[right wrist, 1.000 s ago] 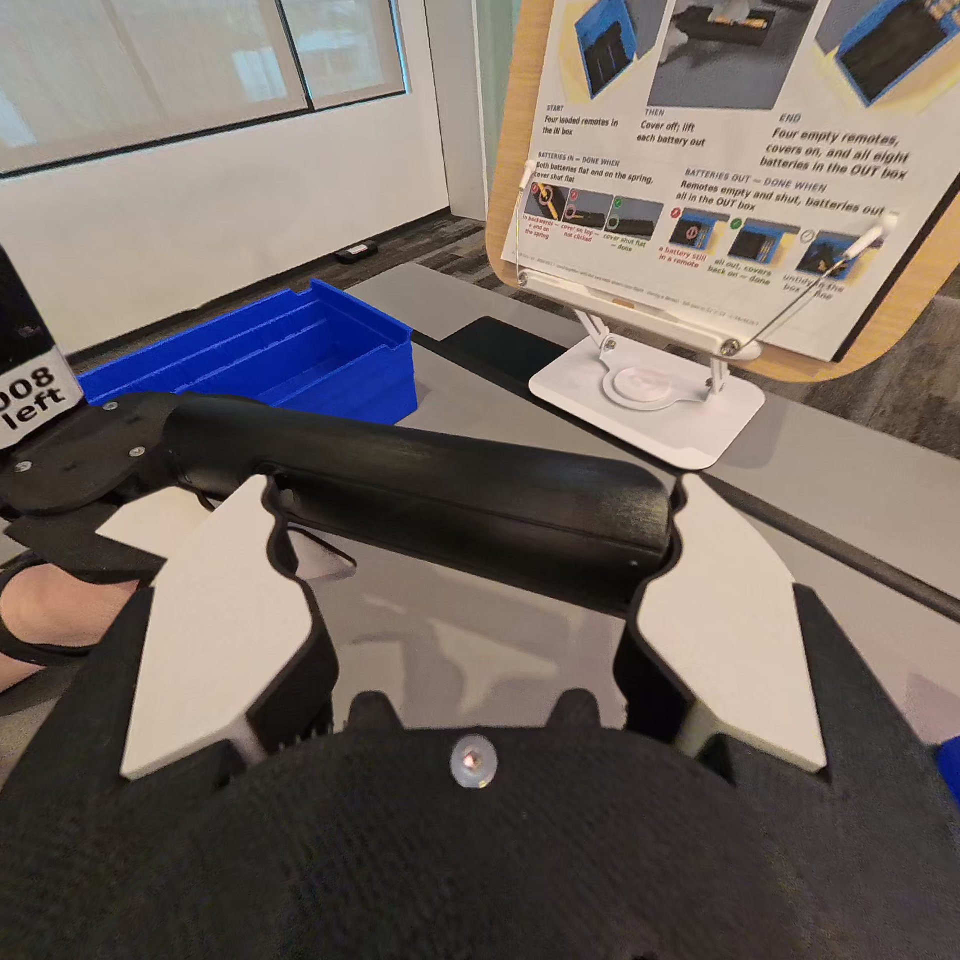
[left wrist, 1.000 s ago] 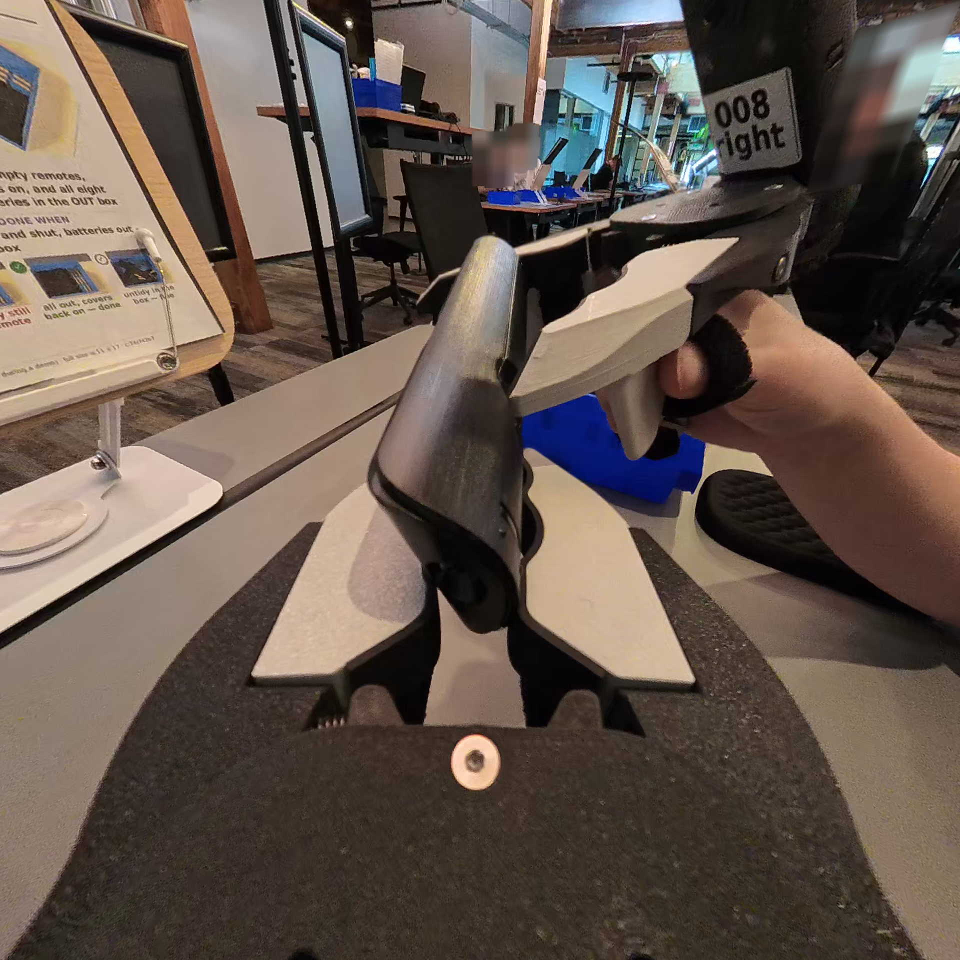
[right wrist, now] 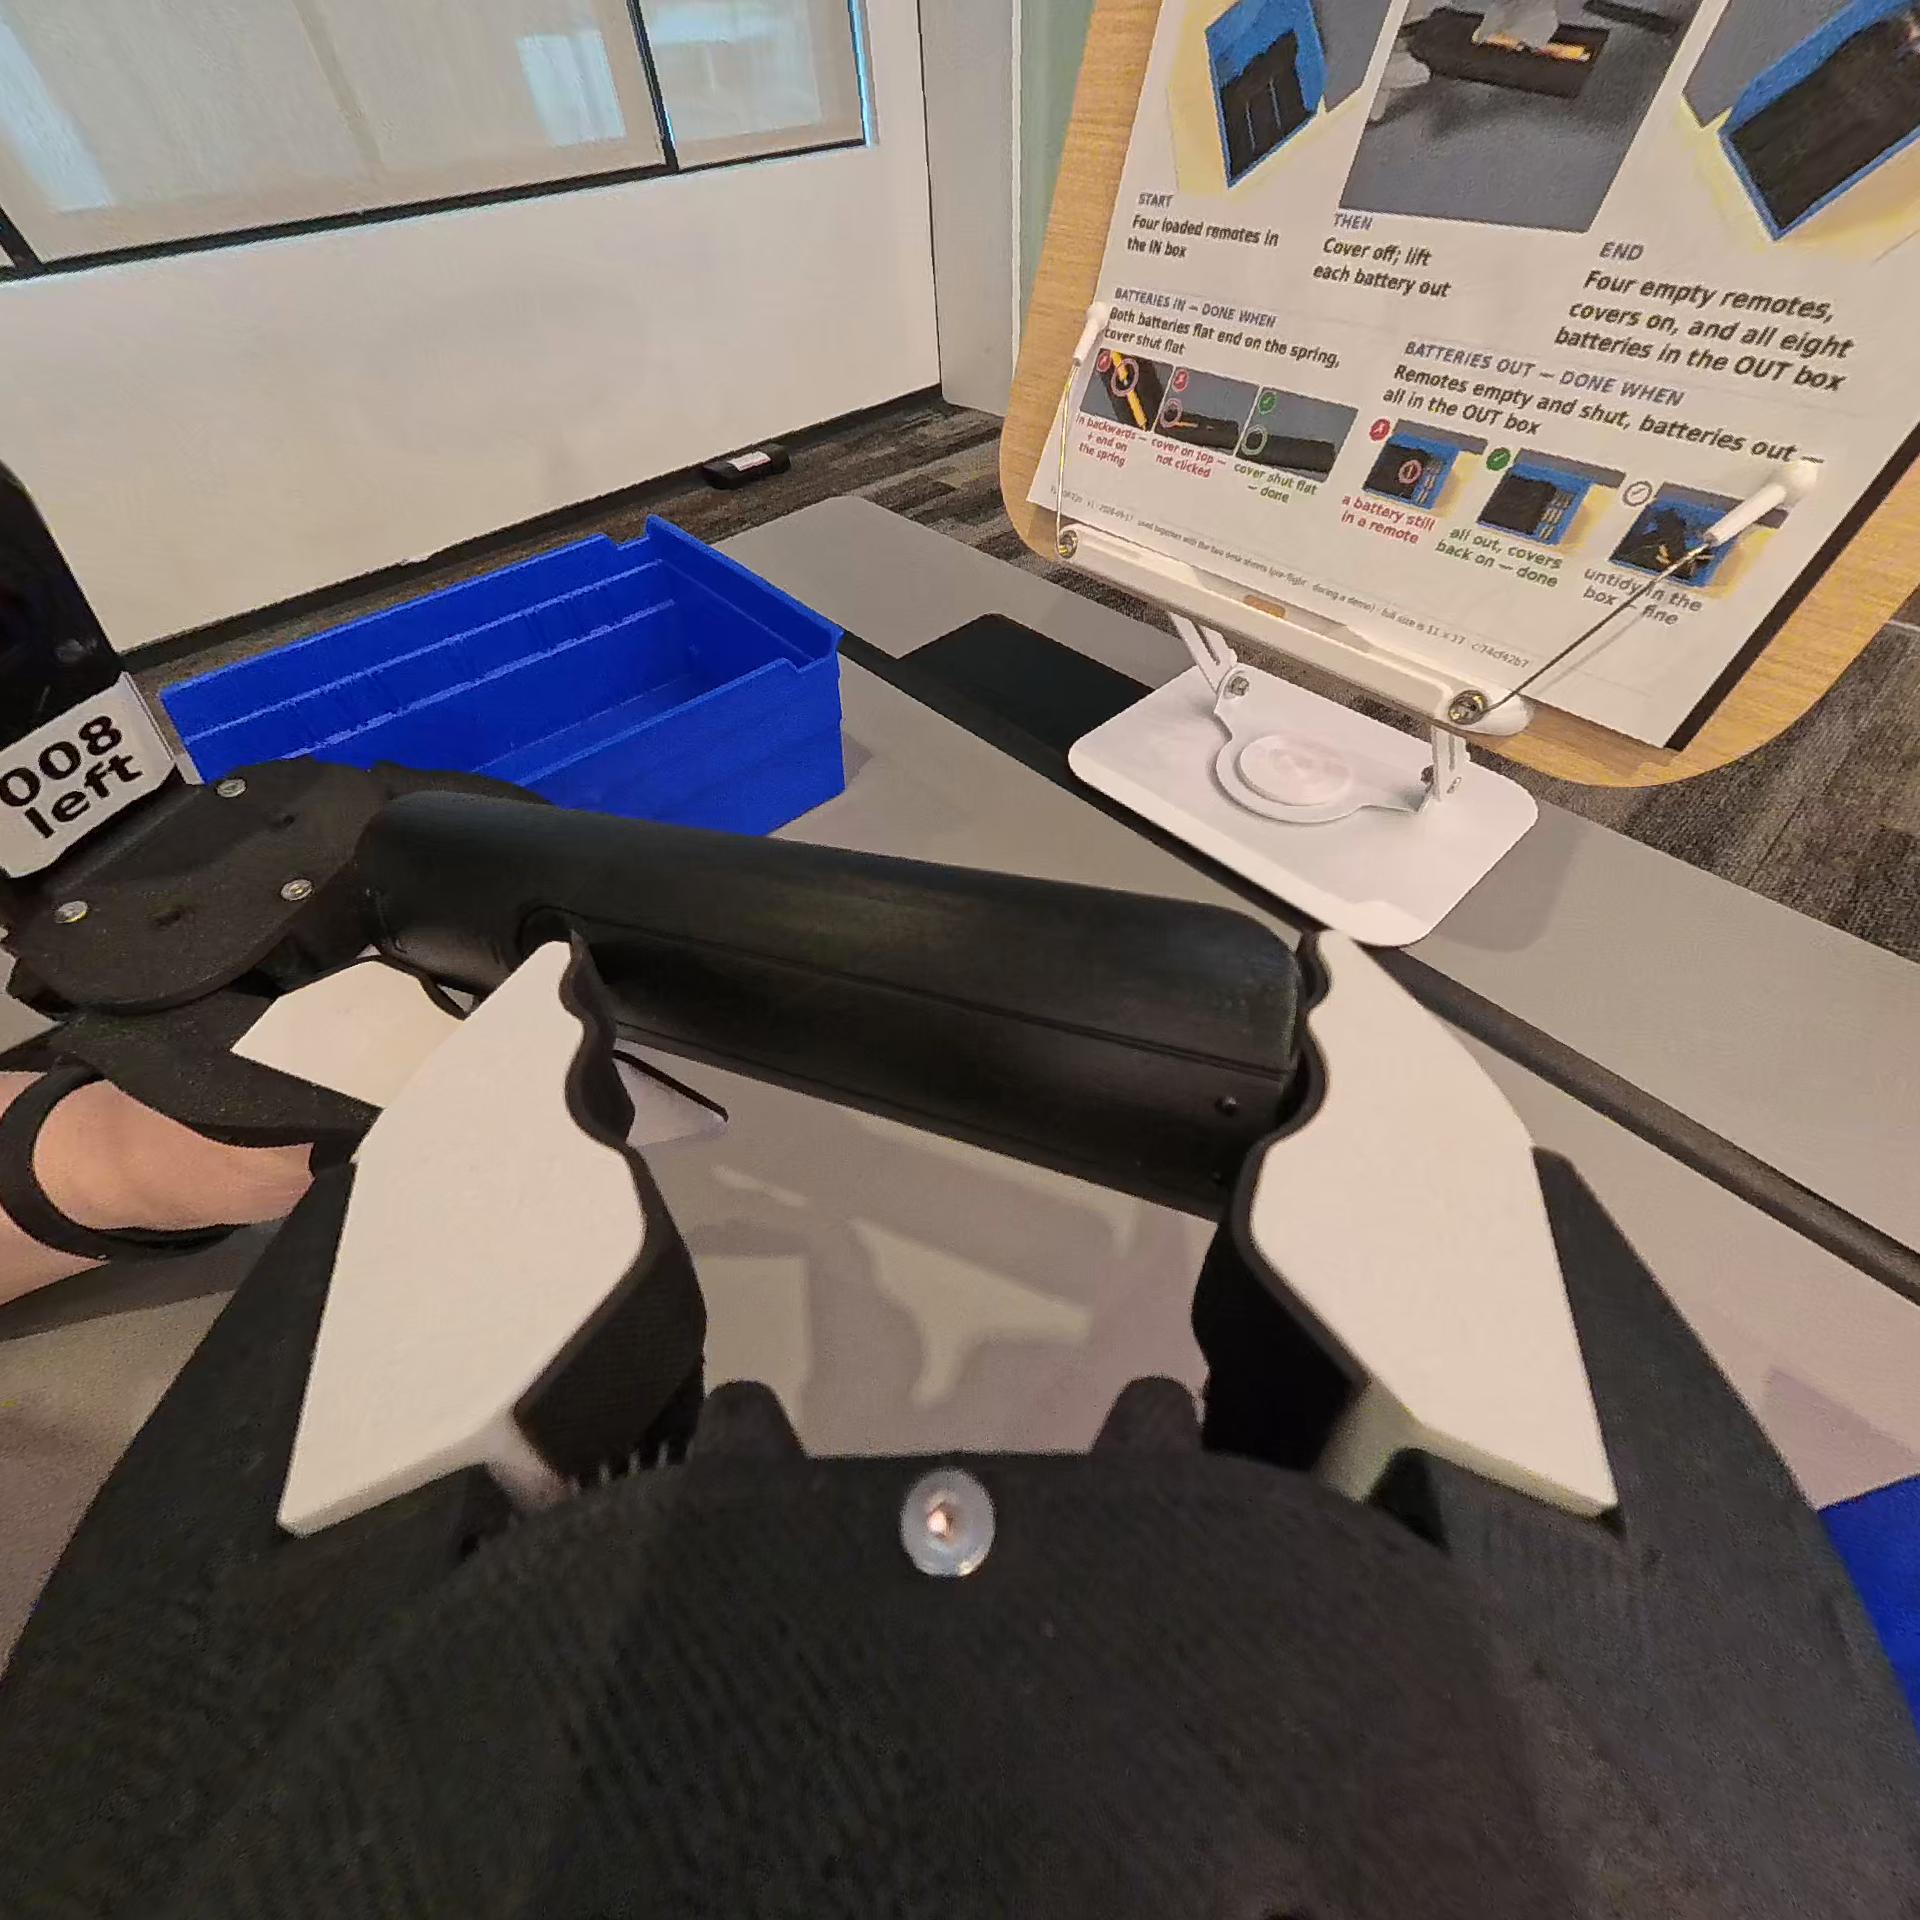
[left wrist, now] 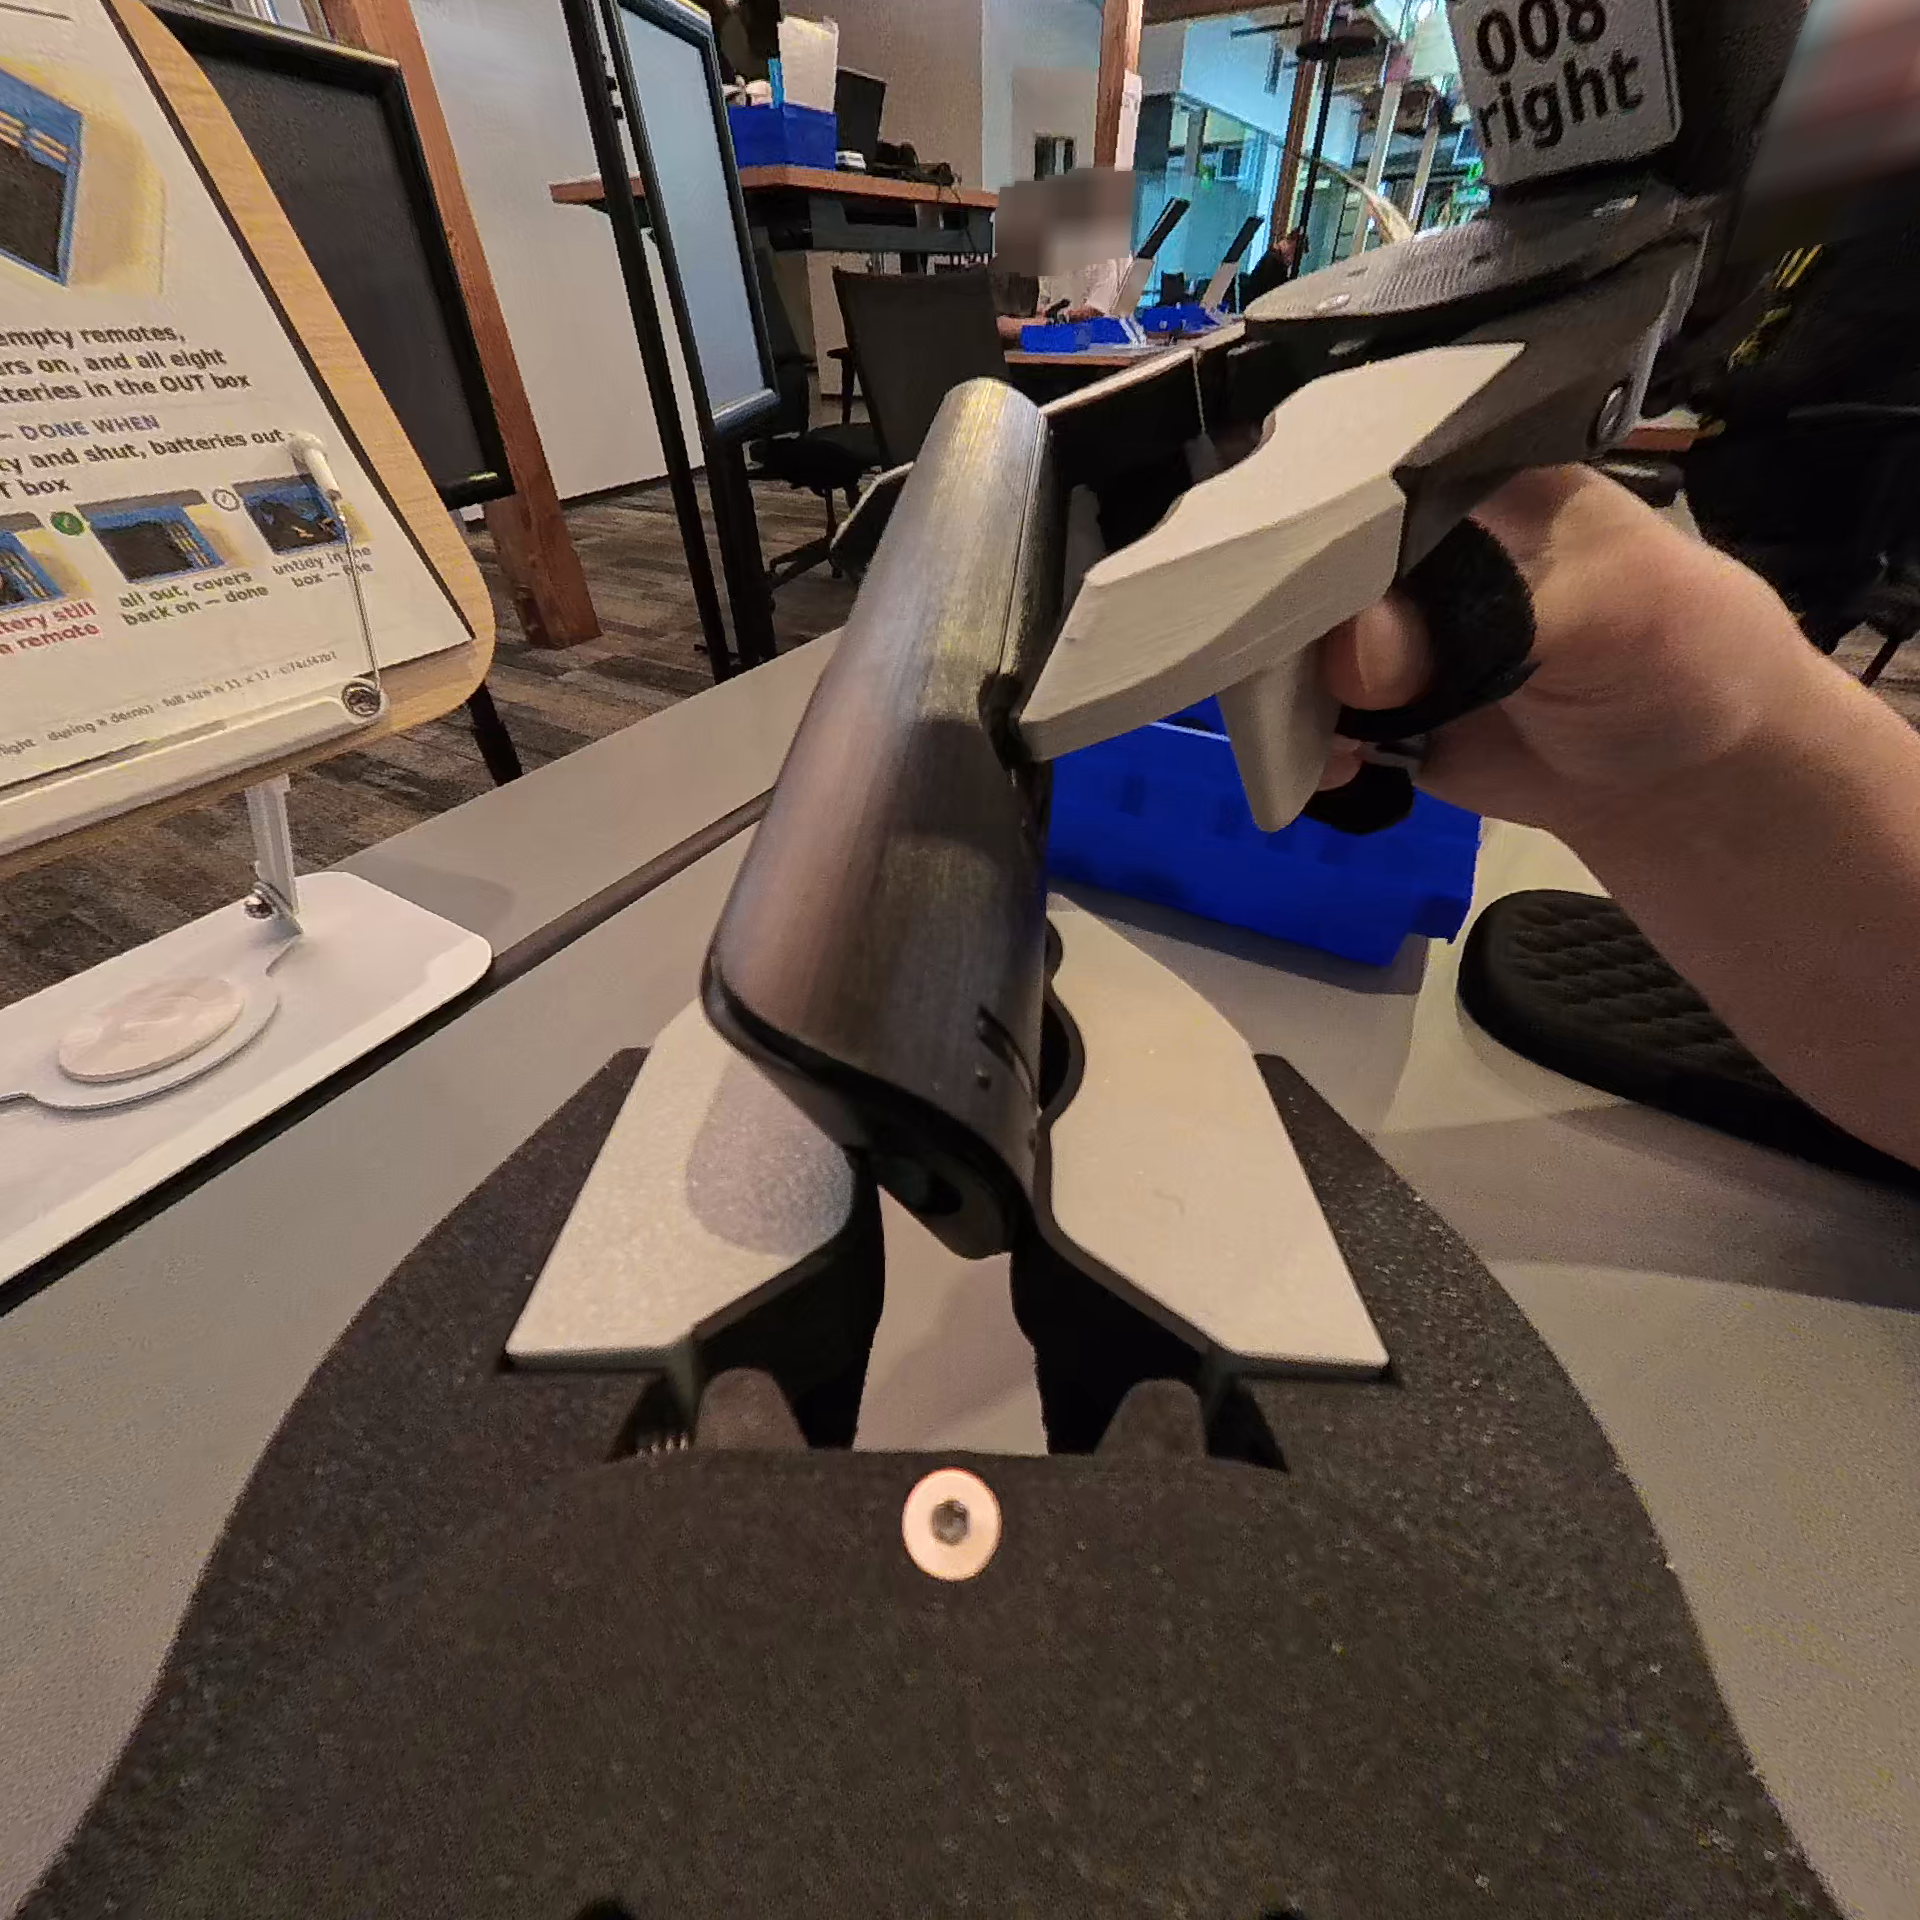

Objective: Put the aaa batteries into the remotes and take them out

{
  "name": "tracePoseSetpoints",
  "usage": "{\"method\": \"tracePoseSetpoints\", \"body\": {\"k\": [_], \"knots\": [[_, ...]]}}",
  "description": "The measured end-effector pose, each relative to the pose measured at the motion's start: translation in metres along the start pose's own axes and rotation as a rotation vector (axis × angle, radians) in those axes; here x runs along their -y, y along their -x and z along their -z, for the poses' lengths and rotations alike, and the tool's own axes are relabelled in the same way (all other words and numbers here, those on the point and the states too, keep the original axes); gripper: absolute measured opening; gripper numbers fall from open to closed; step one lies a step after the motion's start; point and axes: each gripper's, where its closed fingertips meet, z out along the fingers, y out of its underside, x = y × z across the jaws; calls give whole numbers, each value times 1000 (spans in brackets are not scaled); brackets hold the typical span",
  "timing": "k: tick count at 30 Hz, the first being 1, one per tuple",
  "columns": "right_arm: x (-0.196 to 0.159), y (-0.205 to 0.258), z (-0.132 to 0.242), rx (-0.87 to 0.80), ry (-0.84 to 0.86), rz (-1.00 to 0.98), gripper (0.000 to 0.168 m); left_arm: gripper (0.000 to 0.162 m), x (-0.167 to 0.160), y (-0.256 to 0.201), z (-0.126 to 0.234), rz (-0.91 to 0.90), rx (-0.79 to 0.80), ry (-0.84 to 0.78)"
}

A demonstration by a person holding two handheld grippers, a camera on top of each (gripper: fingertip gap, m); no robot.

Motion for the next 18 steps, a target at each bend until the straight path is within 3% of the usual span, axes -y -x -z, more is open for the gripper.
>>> {"method": "tracePoseSetpoints", "body": {"k": [18], "knots": [[0, 1, 3, 40, 12, 17, 121, 26, 1, -4, -1, -47, -6, -3]]}}
